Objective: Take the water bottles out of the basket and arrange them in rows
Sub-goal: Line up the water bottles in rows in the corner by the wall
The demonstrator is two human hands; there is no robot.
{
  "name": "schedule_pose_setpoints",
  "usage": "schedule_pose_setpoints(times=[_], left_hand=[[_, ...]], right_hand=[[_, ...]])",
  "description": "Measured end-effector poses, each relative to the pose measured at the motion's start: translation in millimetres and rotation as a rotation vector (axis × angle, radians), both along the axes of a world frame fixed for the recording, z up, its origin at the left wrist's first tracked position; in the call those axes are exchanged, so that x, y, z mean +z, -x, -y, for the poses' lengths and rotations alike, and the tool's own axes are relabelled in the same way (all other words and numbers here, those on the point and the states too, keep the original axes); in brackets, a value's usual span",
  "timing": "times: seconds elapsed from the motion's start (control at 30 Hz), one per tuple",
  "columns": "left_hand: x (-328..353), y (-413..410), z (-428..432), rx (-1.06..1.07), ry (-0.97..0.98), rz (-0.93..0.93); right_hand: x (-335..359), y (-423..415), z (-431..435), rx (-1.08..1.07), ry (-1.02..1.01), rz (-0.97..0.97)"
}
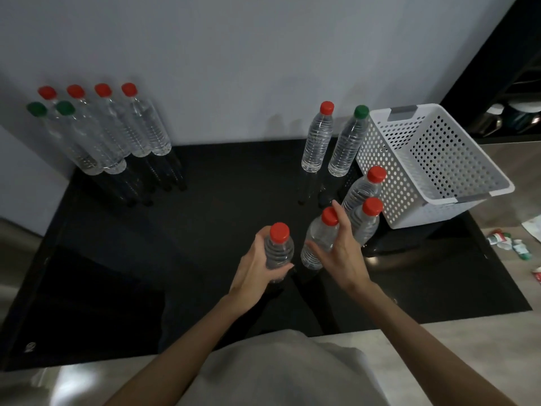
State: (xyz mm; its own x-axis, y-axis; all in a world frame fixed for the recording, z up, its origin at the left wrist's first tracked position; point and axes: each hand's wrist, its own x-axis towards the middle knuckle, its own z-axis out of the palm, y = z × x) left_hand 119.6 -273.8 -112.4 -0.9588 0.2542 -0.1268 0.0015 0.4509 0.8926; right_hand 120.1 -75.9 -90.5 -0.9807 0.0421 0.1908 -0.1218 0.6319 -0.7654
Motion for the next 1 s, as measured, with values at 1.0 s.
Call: schedule_pose_setpoints(times=[1.0], left_hand=[[-9.2,73.7,204.8,0.408,-0.085,-0.049]], right_hand=[[-9.0,115.5,193.6,0.203,0.128,0.132]])
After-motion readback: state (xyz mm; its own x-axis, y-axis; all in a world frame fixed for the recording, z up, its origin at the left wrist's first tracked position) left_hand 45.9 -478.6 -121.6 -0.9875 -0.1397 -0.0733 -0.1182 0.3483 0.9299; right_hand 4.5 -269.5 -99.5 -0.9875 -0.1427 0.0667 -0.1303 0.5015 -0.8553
